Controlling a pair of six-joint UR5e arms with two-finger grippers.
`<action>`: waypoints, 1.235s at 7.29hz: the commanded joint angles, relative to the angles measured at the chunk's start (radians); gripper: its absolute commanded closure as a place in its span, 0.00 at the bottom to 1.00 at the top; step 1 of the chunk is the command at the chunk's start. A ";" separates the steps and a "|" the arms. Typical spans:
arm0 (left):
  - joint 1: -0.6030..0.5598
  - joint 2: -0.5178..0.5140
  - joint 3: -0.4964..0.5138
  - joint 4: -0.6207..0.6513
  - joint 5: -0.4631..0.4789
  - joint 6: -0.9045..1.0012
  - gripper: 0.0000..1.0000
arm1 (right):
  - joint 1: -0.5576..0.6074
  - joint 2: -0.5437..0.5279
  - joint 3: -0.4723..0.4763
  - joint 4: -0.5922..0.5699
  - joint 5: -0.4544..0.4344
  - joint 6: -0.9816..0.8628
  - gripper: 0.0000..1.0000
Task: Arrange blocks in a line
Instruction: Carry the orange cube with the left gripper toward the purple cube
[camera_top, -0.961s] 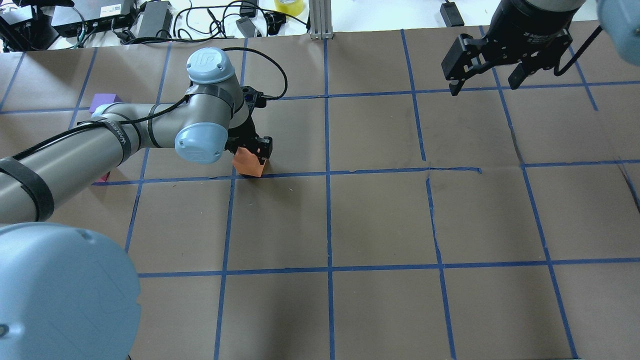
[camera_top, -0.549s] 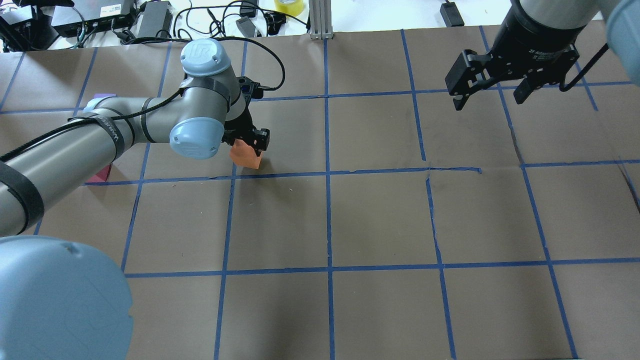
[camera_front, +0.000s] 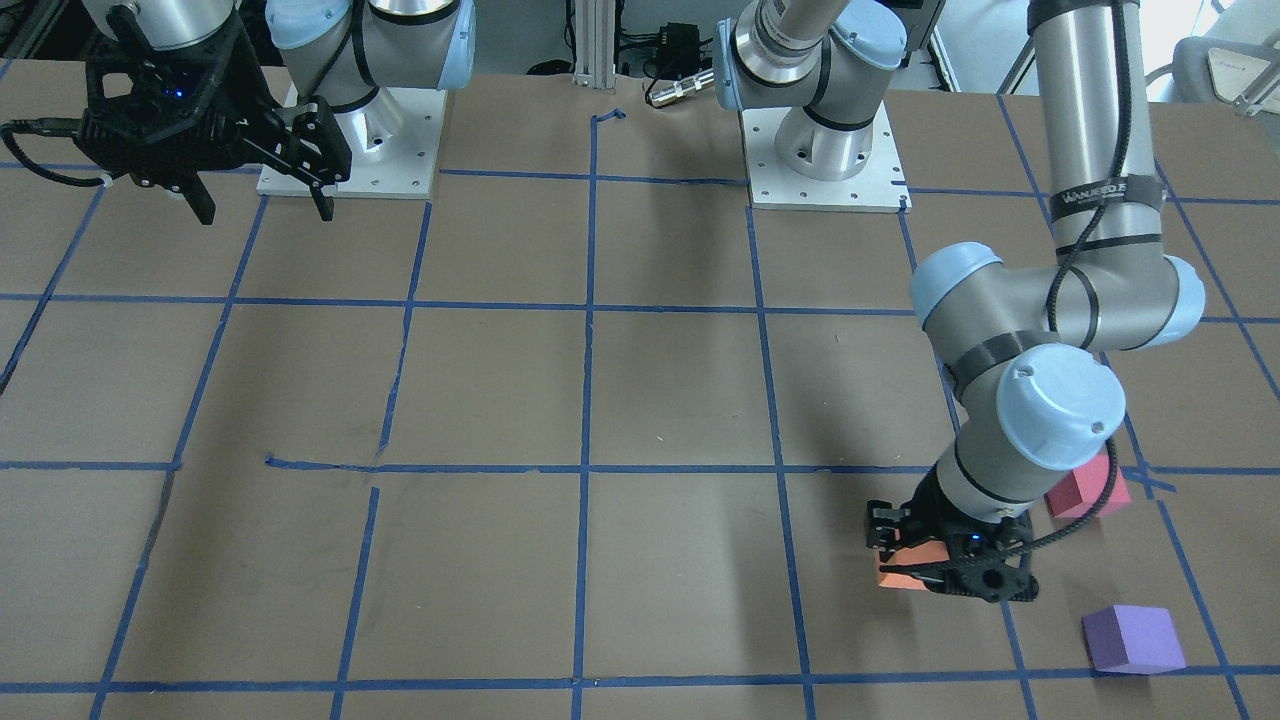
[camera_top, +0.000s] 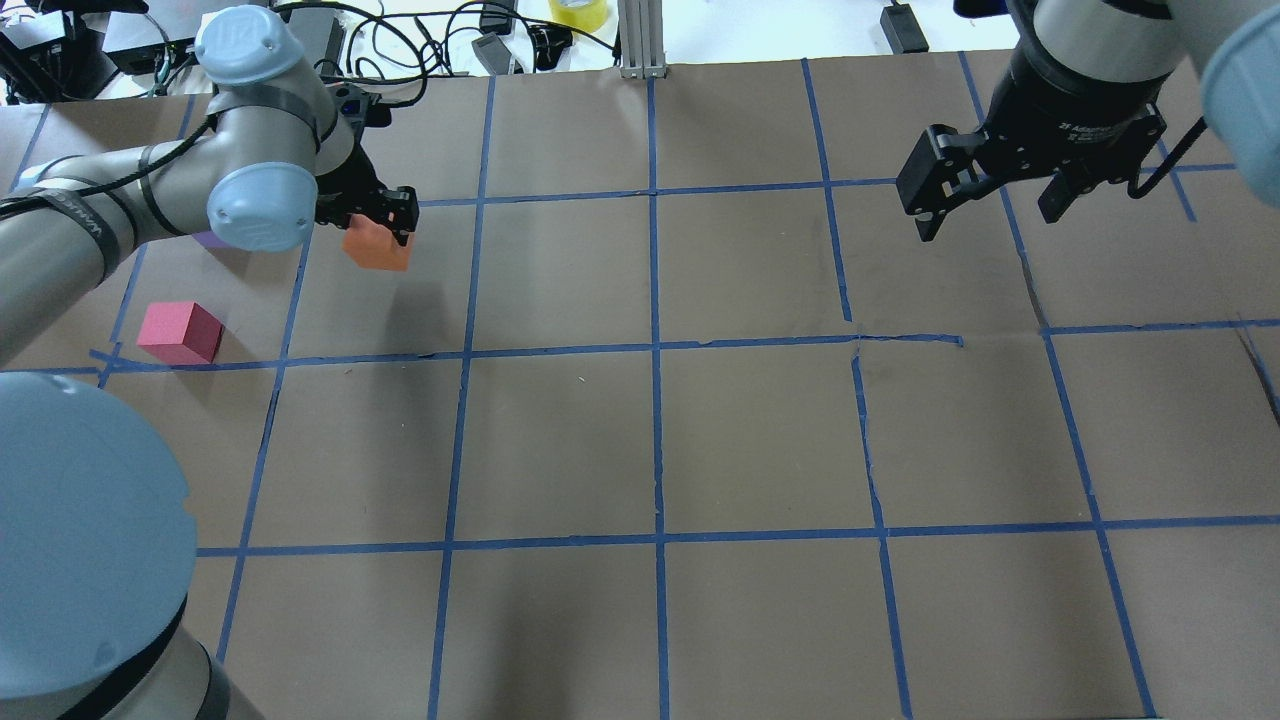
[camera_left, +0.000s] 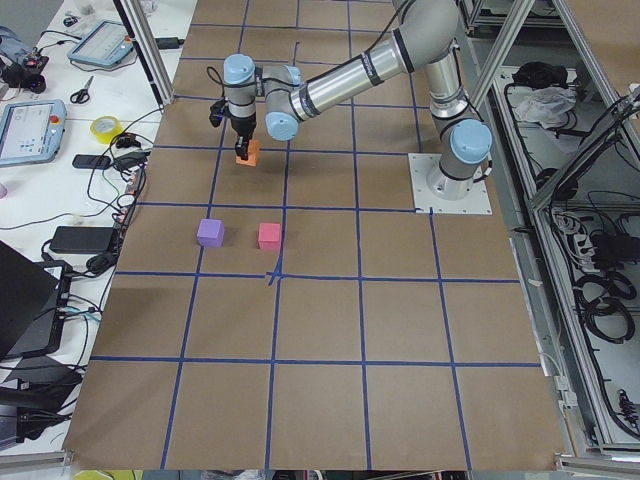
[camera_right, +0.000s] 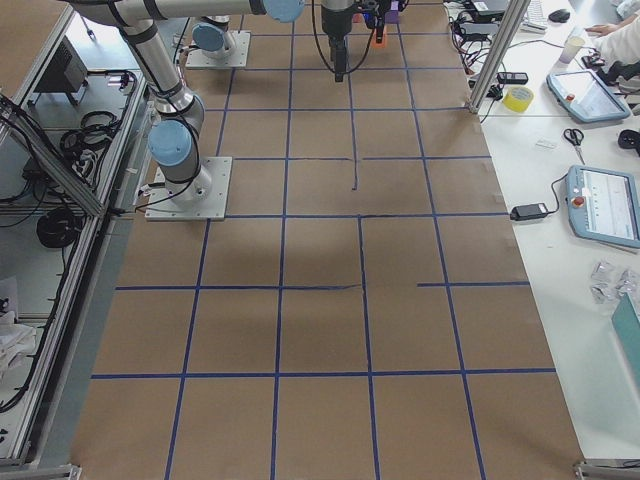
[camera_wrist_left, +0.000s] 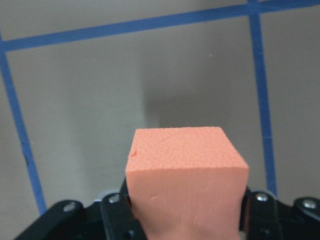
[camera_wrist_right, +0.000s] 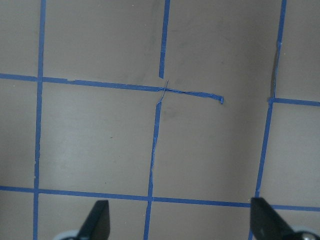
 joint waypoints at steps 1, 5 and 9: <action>0.124 -0.028 0.033 -0.004 0.051 0.078 1.00 | 0.001 0.002 0.001 -0.001 -0.006 -0.005 0.00; 0.217 -0.085 0.128 -0.022 0.067 0.301 1.00 | 0.001 0.005 0.003 -0.001 -0.009 -0.010 0.00; 0.309 -0.106 0.145 -0.022 0.077 0.292 1.00 | 0.001 0.007 0.016 -0.006 0.001 -0.011 0.00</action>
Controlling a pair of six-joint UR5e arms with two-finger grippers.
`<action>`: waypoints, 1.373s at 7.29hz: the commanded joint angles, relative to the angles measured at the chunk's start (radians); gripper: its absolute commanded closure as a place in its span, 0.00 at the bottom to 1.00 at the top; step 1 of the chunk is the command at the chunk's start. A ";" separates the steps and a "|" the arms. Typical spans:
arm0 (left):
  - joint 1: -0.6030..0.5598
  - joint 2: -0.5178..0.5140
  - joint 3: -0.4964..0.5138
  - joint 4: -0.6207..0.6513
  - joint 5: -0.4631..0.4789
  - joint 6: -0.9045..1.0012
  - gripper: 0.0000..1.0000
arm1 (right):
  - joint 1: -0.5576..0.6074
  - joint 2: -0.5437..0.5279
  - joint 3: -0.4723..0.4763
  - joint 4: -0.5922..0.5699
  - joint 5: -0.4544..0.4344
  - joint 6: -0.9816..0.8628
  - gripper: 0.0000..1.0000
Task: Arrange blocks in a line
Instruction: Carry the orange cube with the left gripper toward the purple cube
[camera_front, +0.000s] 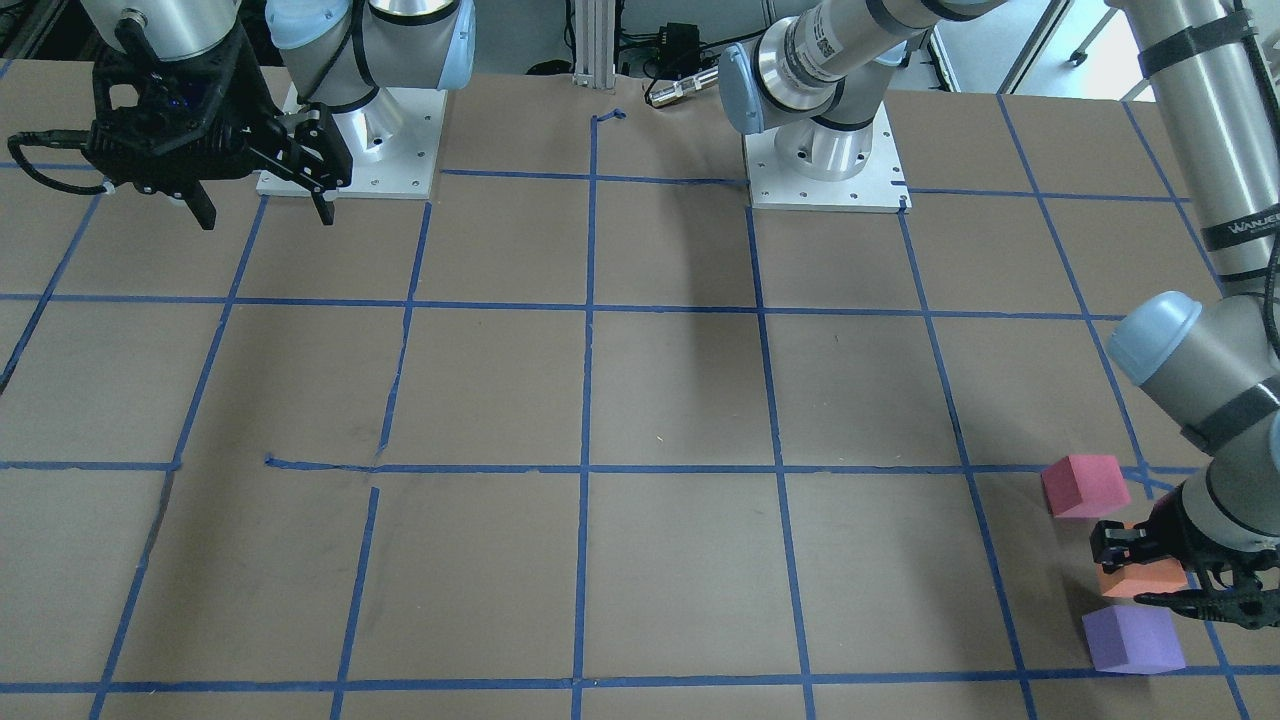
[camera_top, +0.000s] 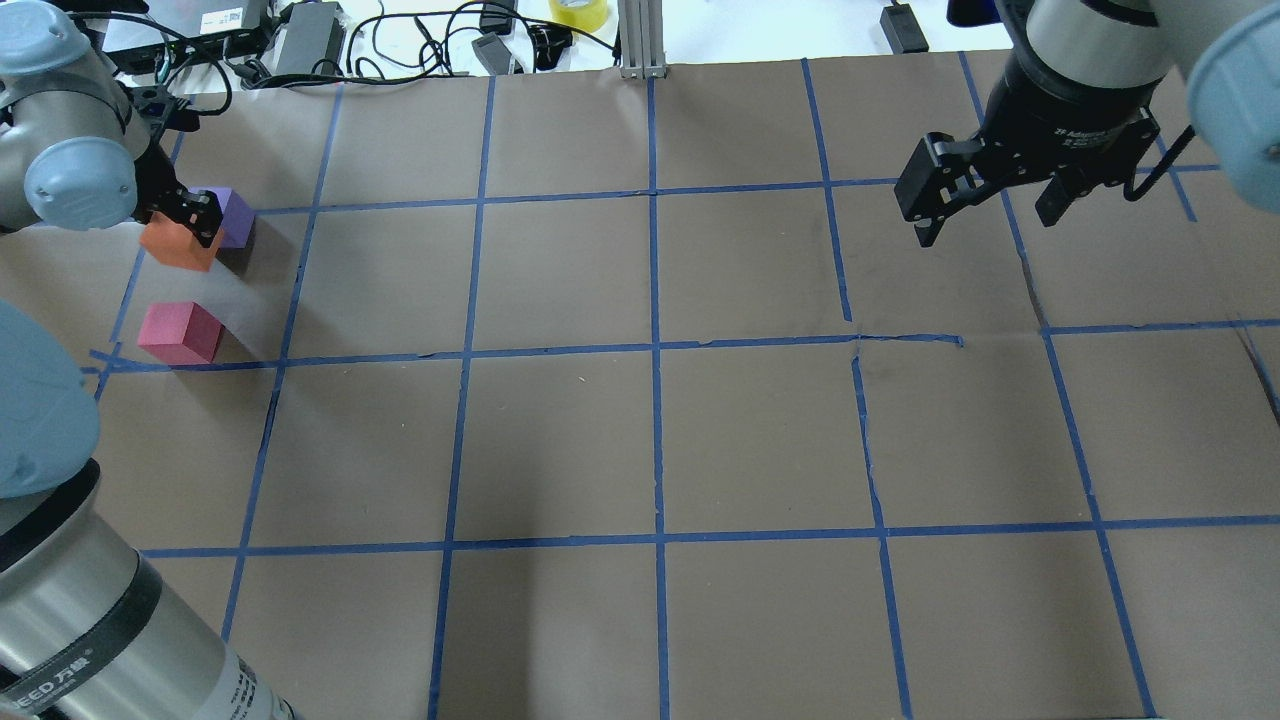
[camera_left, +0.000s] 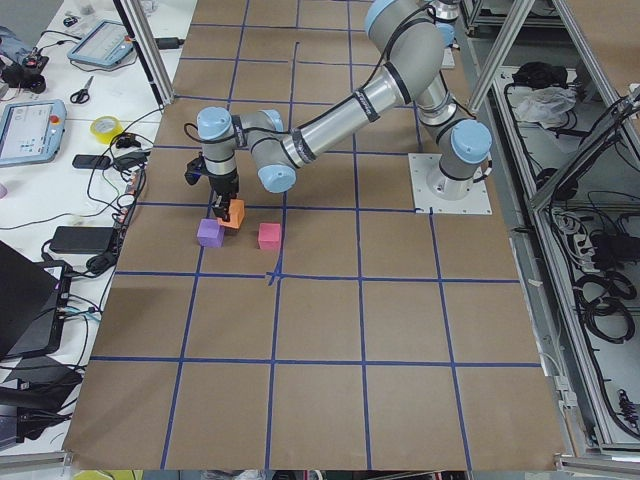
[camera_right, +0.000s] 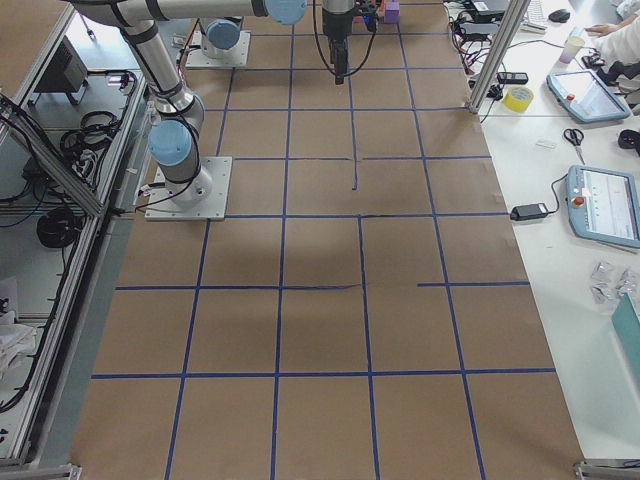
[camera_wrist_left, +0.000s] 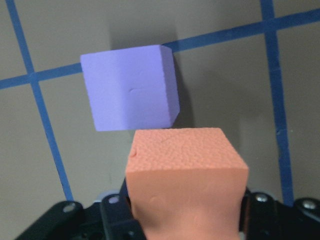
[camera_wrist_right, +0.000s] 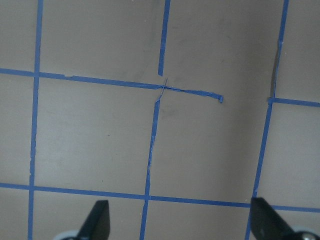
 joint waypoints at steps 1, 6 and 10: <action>0.028 -0.004 -0.002 -0.001 -0.042 -0.009 1.00 | 0.000 0.007 0.008 -0.016 0.010 0.007 0.00; 0.064 -0.036 -0.010 -0.006 -0.166 0.035 1.00 | 0.000 0.007 0.011 -0.013 -0.001 0.002 0.00; 0.065 -0.038 -0.015 -0.006 -0.167 0.024 1.00 | 0.000 0.007 0.011 -0.011 0.004 0.002 0.00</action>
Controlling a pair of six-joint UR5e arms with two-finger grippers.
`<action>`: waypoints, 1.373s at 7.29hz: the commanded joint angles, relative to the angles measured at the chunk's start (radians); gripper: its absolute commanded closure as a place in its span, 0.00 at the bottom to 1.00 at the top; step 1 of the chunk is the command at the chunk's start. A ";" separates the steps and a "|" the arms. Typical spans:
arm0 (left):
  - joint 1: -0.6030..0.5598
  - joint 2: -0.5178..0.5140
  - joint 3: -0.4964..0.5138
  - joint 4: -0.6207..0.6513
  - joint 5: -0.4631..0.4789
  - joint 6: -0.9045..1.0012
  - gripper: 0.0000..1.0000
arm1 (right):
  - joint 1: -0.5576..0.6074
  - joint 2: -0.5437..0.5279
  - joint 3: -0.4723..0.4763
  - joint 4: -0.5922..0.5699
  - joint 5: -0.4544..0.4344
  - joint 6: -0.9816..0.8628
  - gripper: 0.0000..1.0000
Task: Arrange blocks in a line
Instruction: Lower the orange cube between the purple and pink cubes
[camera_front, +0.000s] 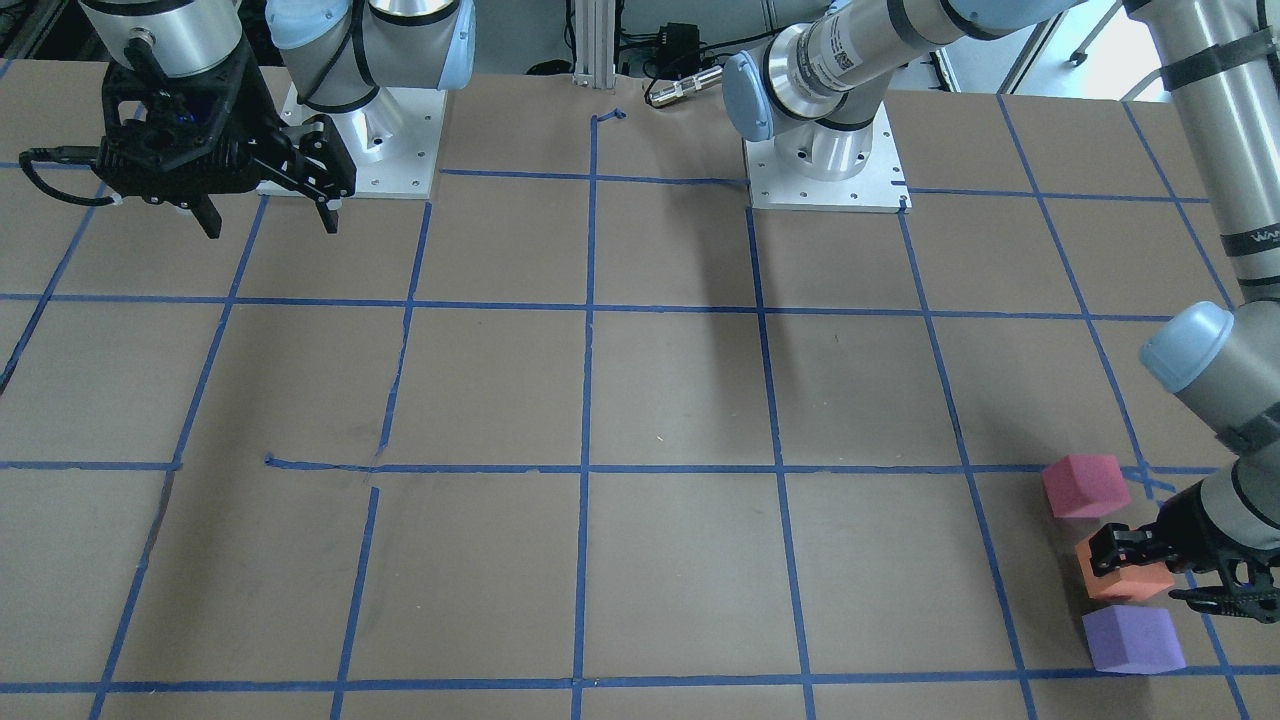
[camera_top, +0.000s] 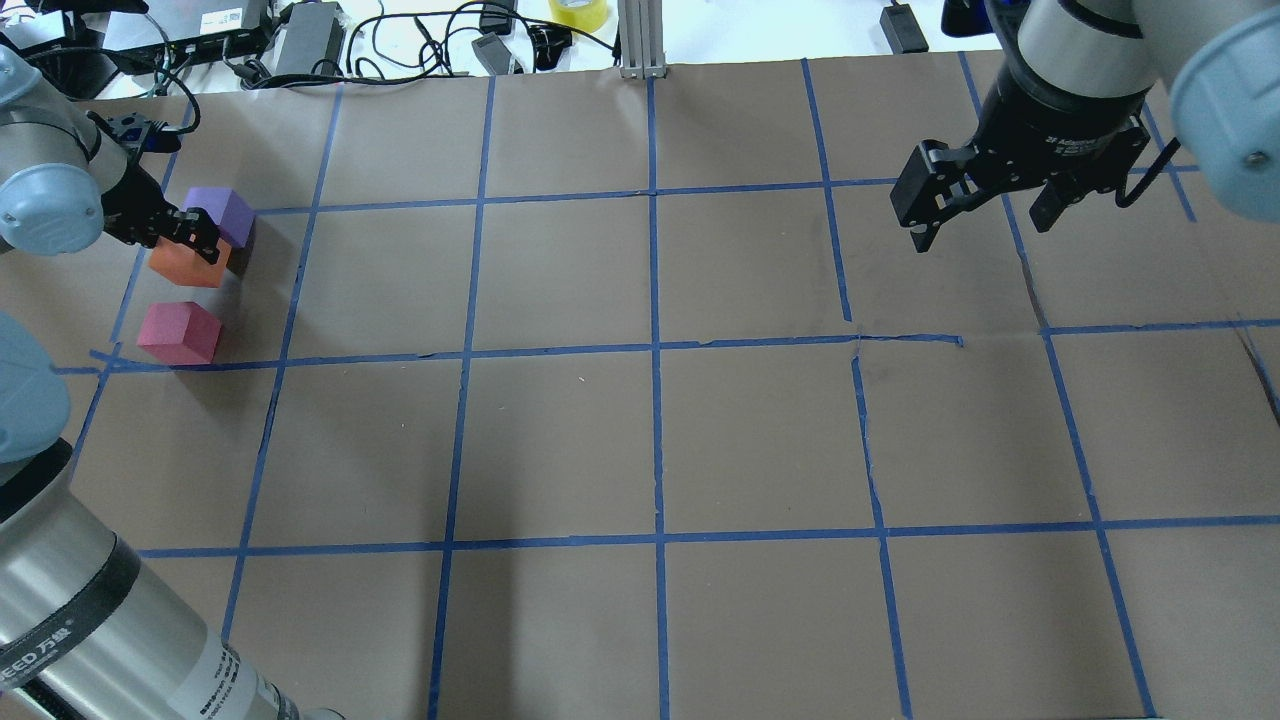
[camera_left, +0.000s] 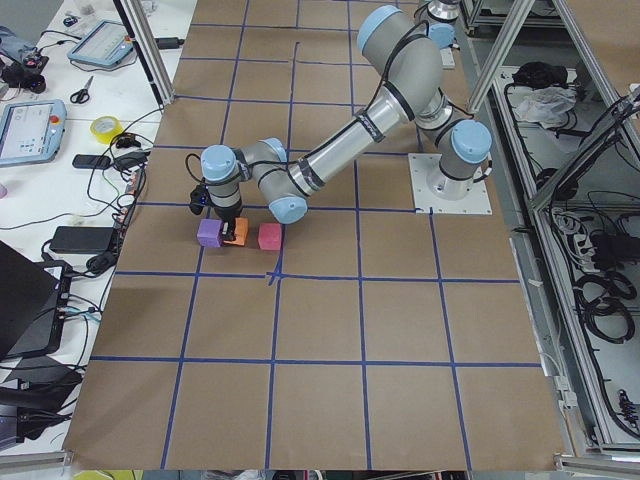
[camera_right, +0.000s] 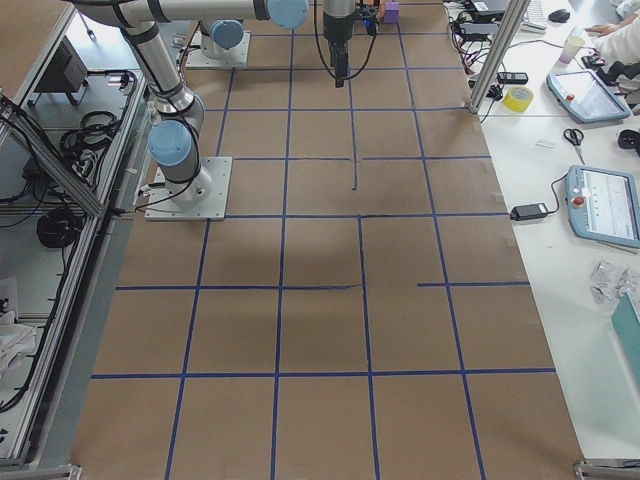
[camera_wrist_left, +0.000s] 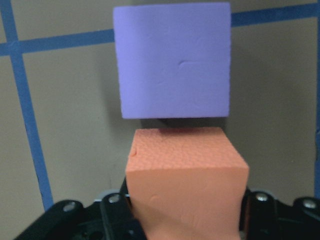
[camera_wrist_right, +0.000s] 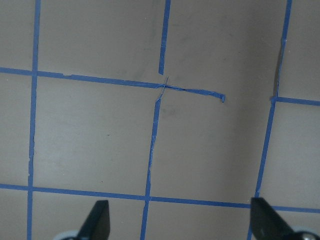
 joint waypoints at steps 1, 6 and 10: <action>0.001 -0.006 -0.005 0.000 0.001 -0.002 1.00 | 0.000 0.000 0.000 0.002 0.000 -0.001 0.00; 0.004 -0.017 -0.005 0.002 0.006 0.001 1.00 | 0.000 0.002 0.003 0.005 0.003 -0.001 0.00; 0.007 -0.032 -0.005 0.003 0.001 0.006 1.00 | 0.000 -0.002 0.031 -0.001 -0.001 -0.001 0.00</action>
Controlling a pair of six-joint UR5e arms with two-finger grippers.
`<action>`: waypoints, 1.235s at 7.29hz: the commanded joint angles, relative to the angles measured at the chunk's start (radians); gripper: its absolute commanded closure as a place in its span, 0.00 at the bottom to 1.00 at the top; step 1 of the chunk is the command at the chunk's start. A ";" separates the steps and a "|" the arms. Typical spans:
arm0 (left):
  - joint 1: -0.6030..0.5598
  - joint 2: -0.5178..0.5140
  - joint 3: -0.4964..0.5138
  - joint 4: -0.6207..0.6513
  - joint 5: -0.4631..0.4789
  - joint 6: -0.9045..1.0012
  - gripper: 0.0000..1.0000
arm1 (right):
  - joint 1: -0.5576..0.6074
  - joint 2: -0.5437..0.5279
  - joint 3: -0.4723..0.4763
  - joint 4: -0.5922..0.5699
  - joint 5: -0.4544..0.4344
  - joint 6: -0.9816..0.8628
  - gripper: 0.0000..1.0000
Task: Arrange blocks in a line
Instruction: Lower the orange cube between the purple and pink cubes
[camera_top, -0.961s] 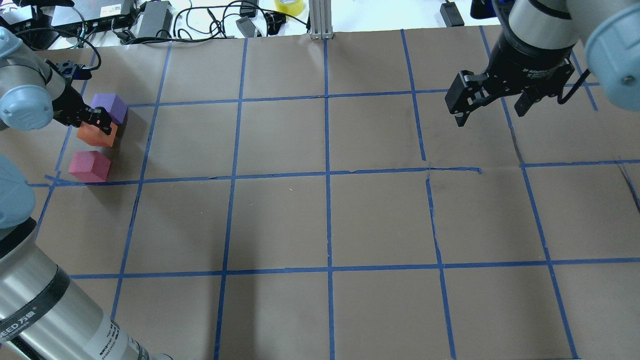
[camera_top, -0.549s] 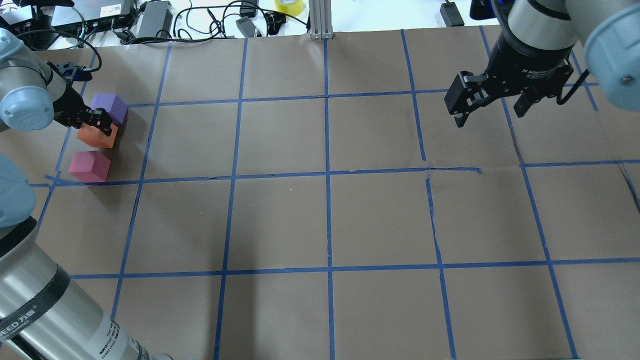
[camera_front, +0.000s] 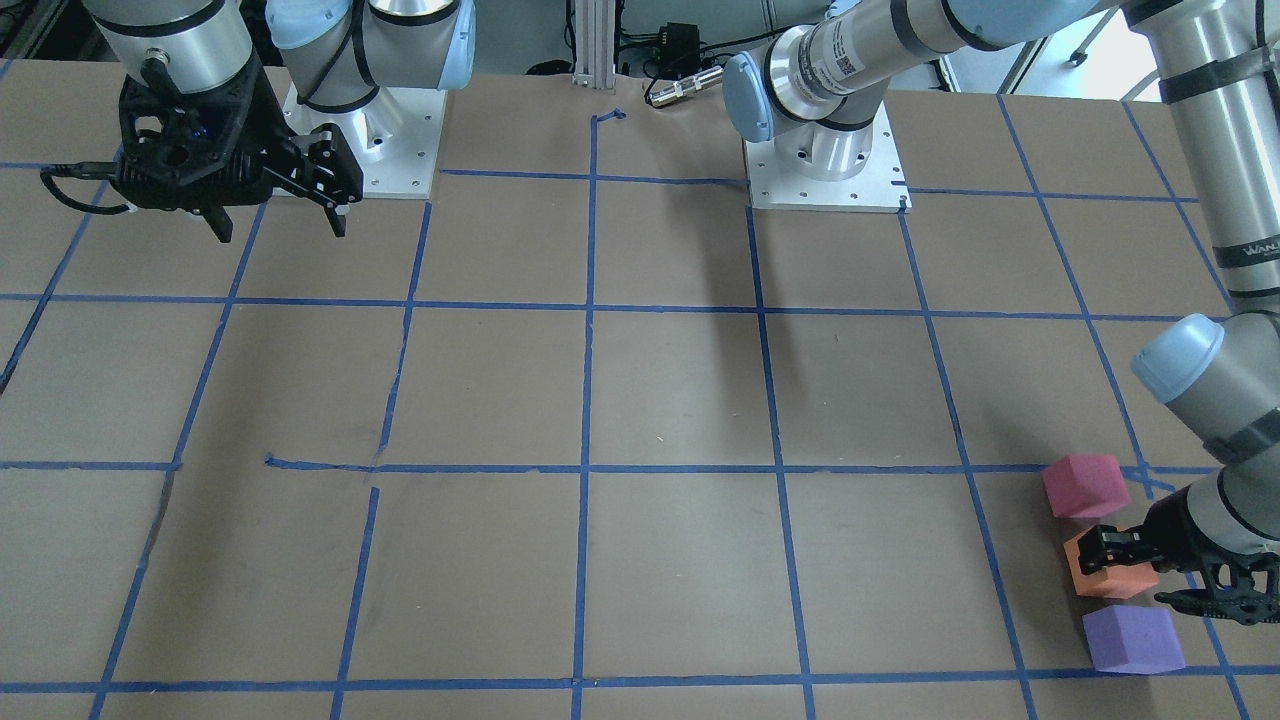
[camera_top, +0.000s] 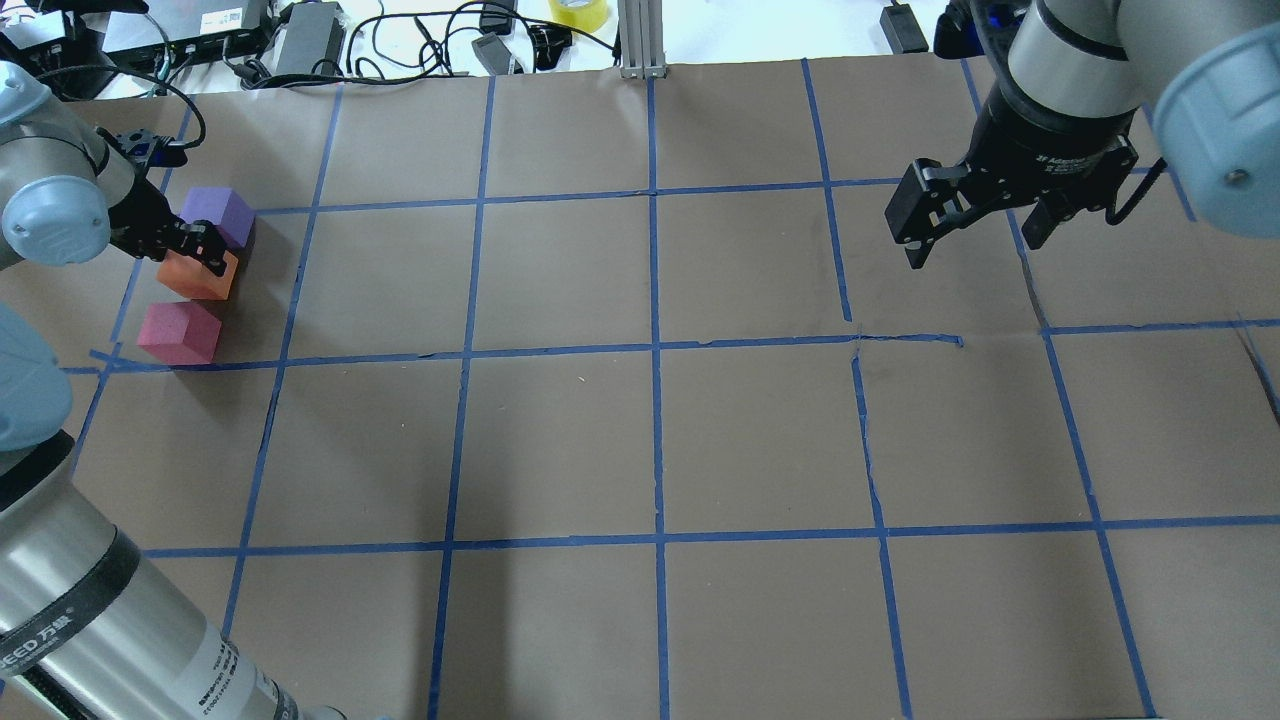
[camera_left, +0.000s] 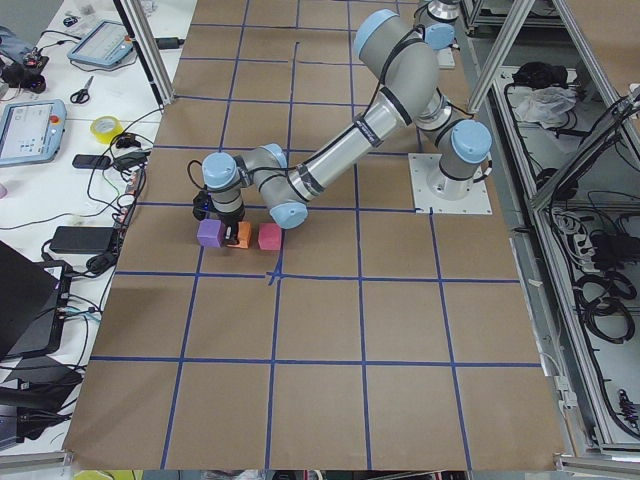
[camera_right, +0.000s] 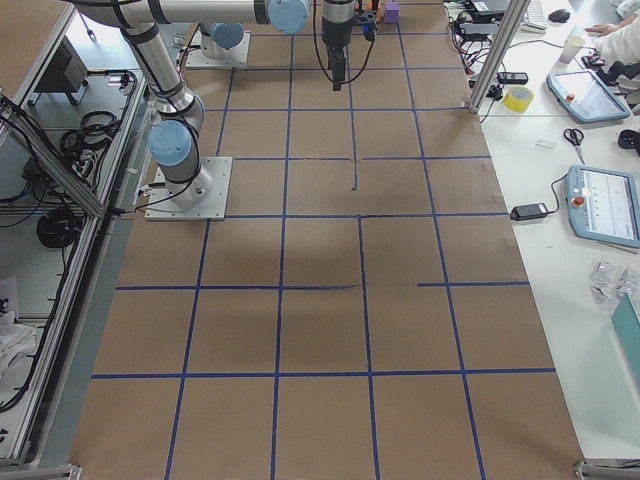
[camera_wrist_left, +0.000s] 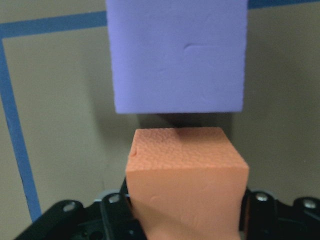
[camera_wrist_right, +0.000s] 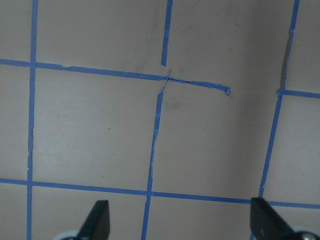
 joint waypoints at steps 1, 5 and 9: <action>0.001 -0.006 0.000 0.001 0.002 0.002 1.00 | 0.000 -0.001 0.002 0.000 -0.005 0.000 0.00; 0.001 -0.015 0.011 0.007 -0.004 0.004 0.00 | 0.000 0.001 0.002 0.000 -0.002 0.011 0.00; -0.001 0.089 0.018 -0.042 -0.005 0.007 0.00 | 0.000 0.001 0.002 -0.002 -0.001 0.002 0.00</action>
